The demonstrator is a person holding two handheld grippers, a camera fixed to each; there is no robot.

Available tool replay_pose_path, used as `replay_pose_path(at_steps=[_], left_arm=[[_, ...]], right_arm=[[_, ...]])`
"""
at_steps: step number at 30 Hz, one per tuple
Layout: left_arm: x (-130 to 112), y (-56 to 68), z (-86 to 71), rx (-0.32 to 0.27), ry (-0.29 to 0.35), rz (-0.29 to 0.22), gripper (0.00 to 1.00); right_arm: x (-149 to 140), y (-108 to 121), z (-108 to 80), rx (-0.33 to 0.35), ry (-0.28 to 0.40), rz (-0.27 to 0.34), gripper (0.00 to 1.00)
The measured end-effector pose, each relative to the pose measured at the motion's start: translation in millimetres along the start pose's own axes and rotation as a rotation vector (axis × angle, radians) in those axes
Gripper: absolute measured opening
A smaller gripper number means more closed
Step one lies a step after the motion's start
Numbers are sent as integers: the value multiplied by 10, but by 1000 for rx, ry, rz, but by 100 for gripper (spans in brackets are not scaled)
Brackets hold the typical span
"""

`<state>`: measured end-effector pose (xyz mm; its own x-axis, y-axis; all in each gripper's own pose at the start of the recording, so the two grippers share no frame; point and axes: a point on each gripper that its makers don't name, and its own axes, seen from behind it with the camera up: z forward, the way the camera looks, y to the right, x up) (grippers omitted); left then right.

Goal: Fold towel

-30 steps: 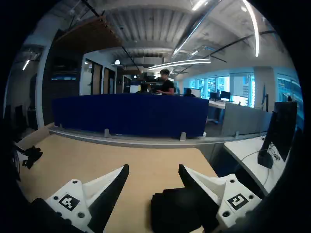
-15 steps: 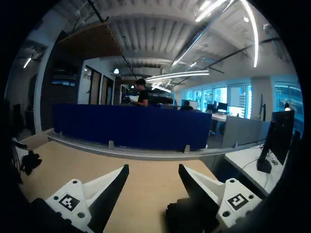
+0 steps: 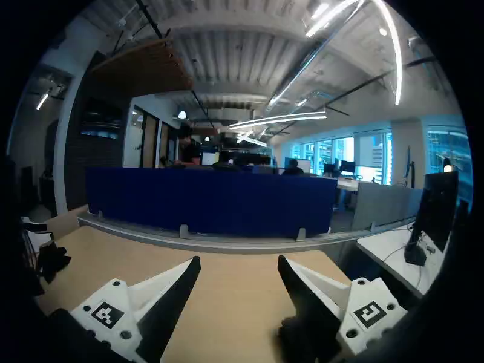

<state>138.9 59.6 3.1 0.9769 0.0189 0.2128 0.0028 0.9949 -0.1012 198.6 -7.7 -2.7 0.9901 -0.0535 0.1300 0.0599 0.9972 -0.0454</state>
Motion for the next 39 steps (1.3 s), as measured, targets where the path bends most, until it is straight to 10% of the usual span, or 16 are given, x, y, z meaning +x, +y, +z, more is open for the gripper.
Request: replay_pose_path(at_steps=[23,39], left_arm=[[-198,-152,43,78,121,124,88],[-816,-415,98,106,162,99,88]], right_arm=[[3,-93,-6,-27,-51,-5,99],[-296,-408,47,-14,-44,-35,99]])
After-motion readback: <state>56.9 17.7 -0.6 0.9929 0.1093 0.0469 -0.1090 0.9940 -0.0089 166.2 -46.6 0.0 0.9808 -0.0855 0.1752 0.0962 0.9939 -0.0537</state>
